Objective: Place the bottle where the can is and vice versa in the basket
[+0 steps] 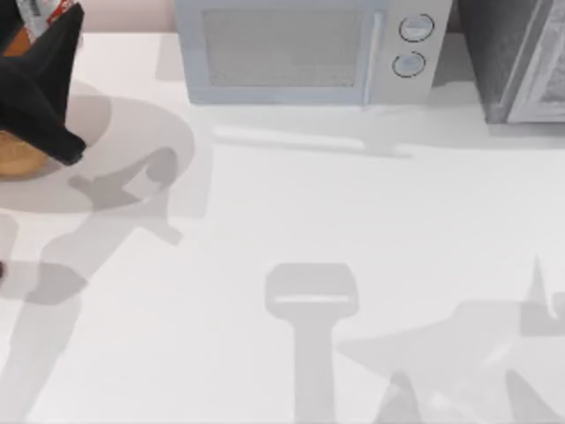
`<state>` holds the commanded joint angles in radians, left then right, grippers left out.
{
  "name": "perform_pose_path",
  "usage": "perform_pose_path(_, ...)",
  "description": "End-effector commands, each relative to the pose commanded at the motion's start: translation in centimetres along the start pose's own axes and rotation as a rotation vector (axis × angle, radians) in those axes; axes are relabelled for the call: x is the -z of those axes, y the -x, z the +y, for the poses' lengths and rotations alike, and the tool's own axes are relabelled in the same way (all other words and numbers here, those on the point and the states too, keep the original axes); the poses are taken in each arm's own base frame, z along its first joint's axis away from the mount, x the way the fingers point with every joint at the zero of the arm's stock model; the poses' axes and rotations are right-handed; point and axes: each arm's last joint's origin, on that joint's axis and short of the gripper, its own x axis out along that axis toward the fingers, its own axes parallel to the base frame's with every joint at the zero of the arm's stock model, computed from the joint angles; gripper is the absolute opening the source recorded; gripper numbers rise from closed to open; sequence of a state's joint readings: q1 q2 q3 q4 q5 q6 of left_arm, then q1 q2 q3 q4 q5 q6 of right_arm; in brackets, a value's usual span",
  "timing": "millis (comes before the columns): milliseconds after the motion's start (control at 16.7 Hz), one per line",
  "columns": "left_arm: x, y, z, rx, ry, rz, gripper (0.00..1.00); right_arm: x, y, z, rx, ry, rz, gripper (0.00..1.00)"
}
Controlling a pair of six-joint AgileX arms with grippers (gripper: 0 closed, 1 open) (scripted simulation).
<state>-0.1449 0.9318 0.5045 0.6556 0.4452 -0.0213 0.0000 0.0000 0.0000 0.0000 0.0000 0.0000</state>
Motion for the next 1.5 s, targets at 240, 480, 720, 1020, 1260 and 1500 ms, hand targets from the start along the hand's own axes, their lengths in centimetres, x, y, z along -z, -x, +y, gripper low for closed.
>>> perform_pose_path(240, 0.6, -3.7, 0.8, 0.120, 0.002, -0.011, 0.00, 0.0, 0.0, 0.0, 0.000, 0.000, 0.000, 1.00)
perform_pose_path(480, 2.1, -7.2, 1.4, 0.226, -0.002, -0.019, 0.00, 0.0, 0.0, 0.0, 0.000, 0.000, 0.000, 1.00)
perform_pose_path(720, 4.5, -10.4, 1.7, 0.337, -0.004, -0.021, 0.00, 0.0, 0.0, 0.0, 0.000, 0.000, 0.000, 1.00)
perform_pose_path(1020, 8.5, -13.7, 1.5, 0.475, 0.001, -0.012, 0.00, 0.0, 0.0, 0.0, 0.000, 0.000, 0.000, 1.00)
perform_pose_path(1260, 12.4, -15.8, 0.9, 0.583, 0.009, 0.002, 0.00, 0.0, 0.0, 0.0, 0.000, 0.000, 0.000, 1.00)
perform_pose_path(1500, 16.6, -17.2, 0.0, 0.686, 0.019, 0.016, 0.00, 0.0, 0.0, 0.0, 0.000, 0.000, 0.000, 1.00)
